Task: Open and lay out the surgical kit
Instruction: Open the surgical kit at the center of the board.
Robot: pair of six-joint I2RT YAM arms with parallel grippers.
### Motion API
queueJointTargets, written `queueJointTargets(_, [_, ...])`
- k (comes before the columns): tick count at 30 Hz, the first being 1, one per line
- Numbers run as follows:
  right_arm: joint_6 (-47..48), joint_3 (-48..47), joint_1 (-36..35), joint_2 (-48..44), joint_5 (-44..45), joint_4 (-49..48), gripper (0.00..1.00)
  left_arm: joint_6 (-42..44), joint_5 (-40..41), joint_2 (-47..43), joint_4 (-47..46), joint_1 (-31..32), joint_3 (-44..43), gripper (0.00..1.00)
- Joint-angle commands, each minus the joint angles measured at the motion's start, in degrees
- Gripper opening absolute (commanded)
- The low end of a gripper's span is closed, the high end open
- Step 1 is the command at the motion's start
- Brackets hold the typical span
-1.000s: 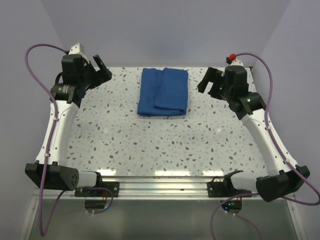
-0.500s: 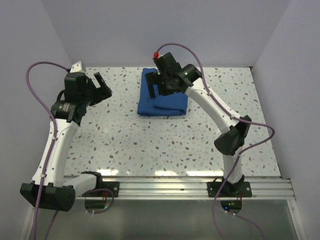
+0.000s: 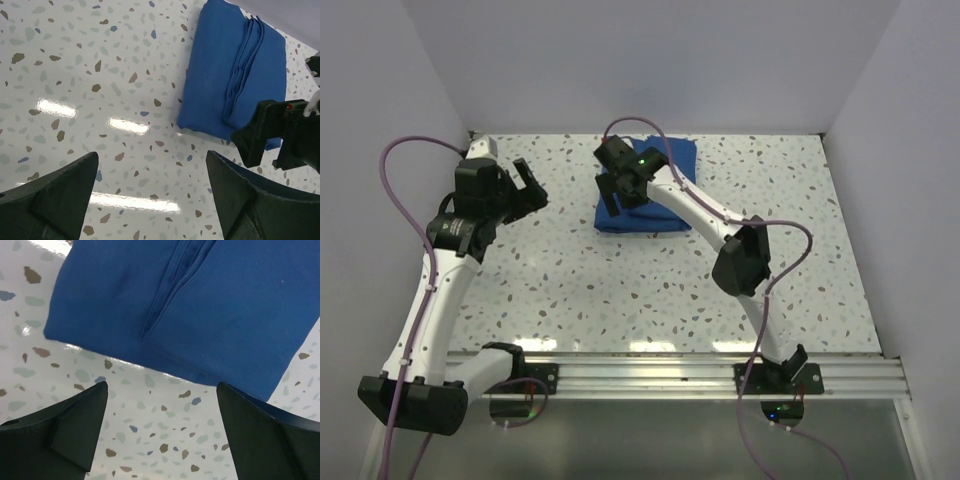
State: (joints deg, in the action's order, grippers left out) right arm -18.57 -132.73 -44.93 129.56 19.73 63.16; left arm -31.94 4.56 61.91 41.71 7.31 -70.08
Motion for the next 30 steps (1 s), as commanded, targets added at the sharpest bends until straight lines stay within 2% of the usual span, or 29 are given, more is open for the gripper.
queueJointTargets(1, [2.1, -4.7, 0.6, 3.1, 4.8, -1.3, 0.94, -0.3, 0.3, -1.8, -1.3, 0.5, 0.8, 0.93])
queueJointTargets(8, [2.2, -6.2, 1.5, 6.4, 5.6, -3.9, 0.91, -0.2, 0.3, -1.5, -1.2, 1.2, 1.3, 0.93])
queueJointTargets(13, [2.0, -6.2, 1.8, 8.7, 7.4, -5.6, 0.84, 0.1, 1.0, -1.0, -1.2, 2.5, 1.1, 0.93])
queueJointTargets(23, [1.4, -5.8, 1.9, 11.9, 7.7, -5.8, 0.81, 1.1, 2.7, 0.4, -0.8, 4.5, -0.2, 0.94])
queueJointTargets(25, [1.6, -5.6, 2.0, 12.1, 8.2, -5.8, 0.75, 1.1, 2.9, 0.5, -0.9, 4.6, 0.1, 0.94])
queueJointTargets(26, [1.6, -5.7, 2.0, 12.1, 8.3, -5.8, 0.59, 1.1, 3.0, 0.5, -1.0, 4.6, 0.2, 0.94])
queueJointTargets(28, [1.4, -5.7, 2.0, 12.3, 9.3, -5.8, 0.45, 1.0, 2.8, 0.6, -1.2, 4.7, 0.4, 0.94])
queueJointTargets(29, [1.5, -5.6, 2.0, 12.3, 9.5, -5.8, 0.32, 1.0, 2.9, 0.7, -1.3, 4.7, 0.5, 0.94])
queueJointTargets(30, [1.4, -5.8, 2.0, 12.2, 10.1, -5.7, 0.25, 1.0, 2.9, 0.7, -1.4, 4.7, 0.5, 0.94])
